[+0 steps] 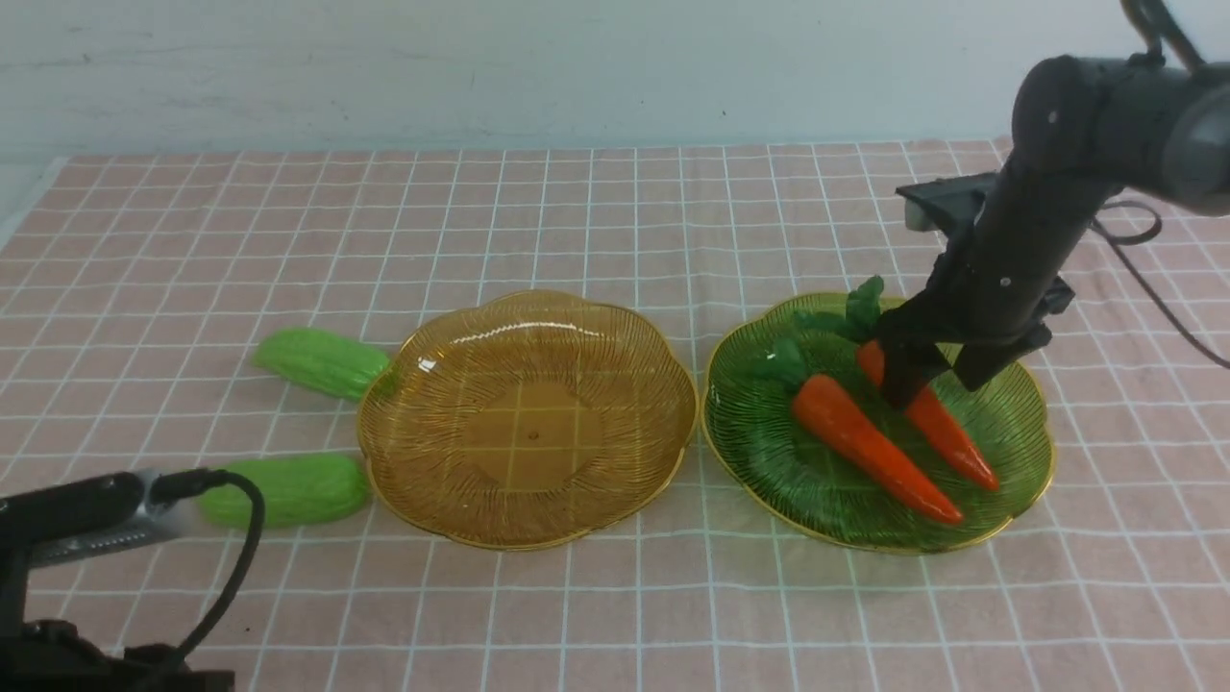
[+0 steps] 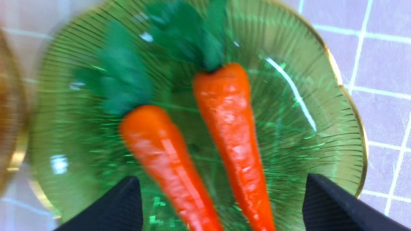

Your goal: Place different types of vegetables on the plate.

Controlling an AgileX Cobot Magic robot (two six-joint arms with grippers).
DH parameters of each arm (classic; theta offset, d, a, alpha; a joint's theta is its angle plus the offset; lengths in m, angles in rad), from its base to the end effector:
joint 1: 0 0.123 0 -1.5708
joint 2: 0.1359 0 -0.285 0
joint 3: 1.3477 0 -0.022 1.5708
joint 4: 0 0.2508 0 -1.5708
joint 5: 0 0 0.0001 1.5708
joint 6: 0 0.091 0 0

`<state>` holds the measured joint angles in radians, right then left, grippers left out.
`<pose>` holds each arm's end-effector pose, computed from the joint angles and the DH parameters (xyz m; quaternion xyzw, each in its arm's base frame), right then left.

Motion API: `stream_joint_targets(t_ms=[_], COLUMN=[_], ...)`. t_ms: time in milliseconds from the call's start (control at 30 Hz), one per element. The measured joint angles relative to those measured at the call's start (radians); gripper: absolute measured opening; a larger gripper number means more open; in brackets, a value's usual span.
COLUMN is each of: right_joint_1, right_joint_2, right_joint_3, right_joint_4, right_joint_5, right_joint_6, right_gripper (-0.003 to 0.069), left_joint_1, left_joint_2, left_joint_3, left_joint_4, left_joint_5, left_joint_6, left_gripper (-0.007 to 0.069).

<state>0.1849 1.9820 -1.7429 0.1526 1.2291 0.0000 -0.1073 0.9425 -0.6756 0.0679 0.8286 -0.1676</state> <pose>0.4072 0.0894 0.2618 -0.0731 0.9901 0.0823 0.0873 0.1640 -0.0131 0.2741 -0.0139 0.9602 -0.0079 0.2789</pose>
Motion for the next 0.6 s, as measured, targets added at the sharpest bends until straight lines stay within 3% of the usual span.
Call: stream_joint_targets(t_ms=[433,600], right_joint_1=[0.000,0.000], right_joint_2=[-0.093,-0.093], right_joint_3=[0.000,0.000], right_joint_4=[0.051,0.064], right_joint_5=[0.015,0.015], right_joint_6=[-0.015,-0.029], right_gripper=[0.0554,0.0552], left_joint_1=[-0.006,-0.070], left_joint_2=[0.572,0.742], left_joint_3=[-0.319,-0.396], left_joint_4=[0.014,0.073], left_joint_5=[-0.039,-0.011], left_joint_6=[0.605,0.685], left_gripper=[0.0483,0.0483])
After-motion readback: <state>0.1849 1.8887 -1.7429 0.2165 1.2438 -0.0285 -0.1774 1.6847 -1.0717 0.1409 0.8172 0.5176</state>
